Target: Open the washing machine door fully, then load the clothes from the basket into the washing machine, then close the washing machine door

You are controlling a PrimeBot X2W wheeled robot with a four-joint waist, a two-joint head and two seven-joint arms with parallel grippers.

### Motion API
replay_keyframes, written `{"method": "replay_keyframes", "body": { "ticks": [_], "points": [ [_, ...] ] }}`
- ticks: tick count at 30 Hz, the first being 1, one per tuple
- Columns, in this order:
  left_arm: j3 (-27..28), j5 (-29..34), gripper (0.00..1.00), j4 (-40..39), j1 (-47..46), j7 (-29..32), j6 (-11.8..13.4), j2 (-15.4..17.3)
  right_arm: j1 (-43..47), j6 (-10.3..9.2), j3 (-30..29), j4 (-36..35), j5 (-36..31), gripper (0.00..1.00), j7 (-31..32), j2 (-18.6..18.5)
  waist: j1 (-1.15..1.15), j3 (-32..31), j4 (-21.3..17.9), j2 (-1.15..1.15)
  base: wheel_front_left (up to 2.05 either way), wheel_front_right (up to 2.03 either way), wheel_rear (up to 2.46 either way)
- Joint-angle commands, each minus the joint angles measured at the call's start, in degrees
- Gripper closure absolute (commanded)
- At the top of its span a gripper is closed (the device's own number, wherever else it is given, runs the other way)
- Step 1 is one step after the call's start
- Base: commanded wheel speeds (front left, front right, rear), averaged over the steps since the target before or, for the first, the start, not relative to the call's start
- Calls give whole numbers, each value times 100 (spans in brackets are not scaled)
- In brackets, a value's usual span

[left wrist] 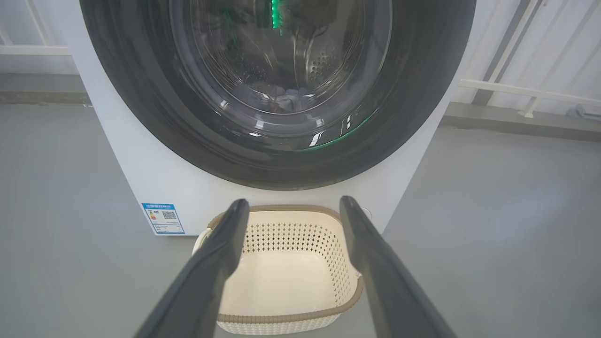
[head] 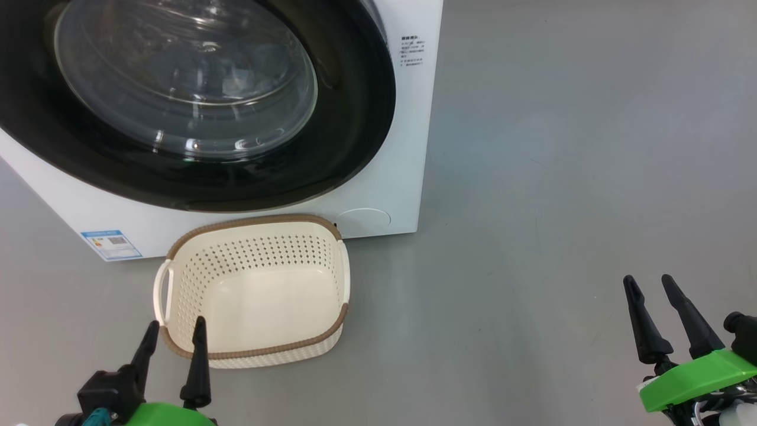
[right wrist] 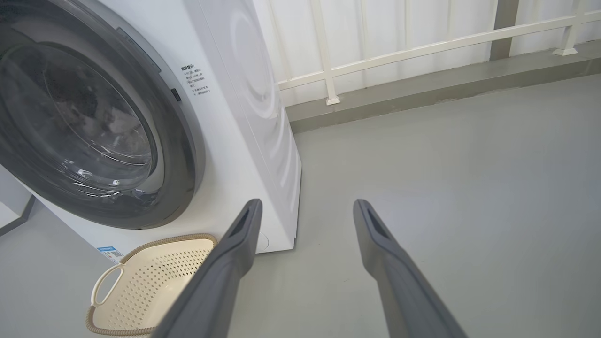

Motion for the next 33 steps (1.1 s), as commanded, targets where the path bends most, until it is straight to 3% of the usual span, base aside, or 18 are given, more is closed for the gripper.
{"method": "replay_keyframes", "body": {
  "ticks": [1, 13, 14, 19, 26, 33],
  "points": [
    [211, -38, 0, -162, -32, -37, -8, 67, 67, 8, 45, -143, -42, 0, -26, -72, 0, 8, 3, 0, 0, 0, 0],
    [182, -142, 0, -193, -24, -37, -8, 67, 39, 8, 26, -184, -58, 0, -26, -43, 0, 35, 28, 0, 0, 0, 0],
    [-3, -105, 100, -23, 1, 0, 0, 0, 0, 0, -78, -41, -8, 100, 0, 39, 0, 35, 28, 0, 0, 0, 0],
    [-46, -116, 100, 279, 66, 12, 1, -66, 5, 0, -7, 278, 2, 100, 6, 299, 0, 37, 28, 0, 0, 0, 0],
    [-15, -545, 100, 258, 78, 125, 1, -67, 20, 0, -35, 247, 331, 100, 112, 375, 14, -9, 51, 0, 0, 0, 0],
    [17, -988, 100, 258, 47, 240, 1, -59, 17, 1, -77, 216, 673, 100, 223, 432, 1, -31, 75, 0, 0, 0, 0]
  ]
}}
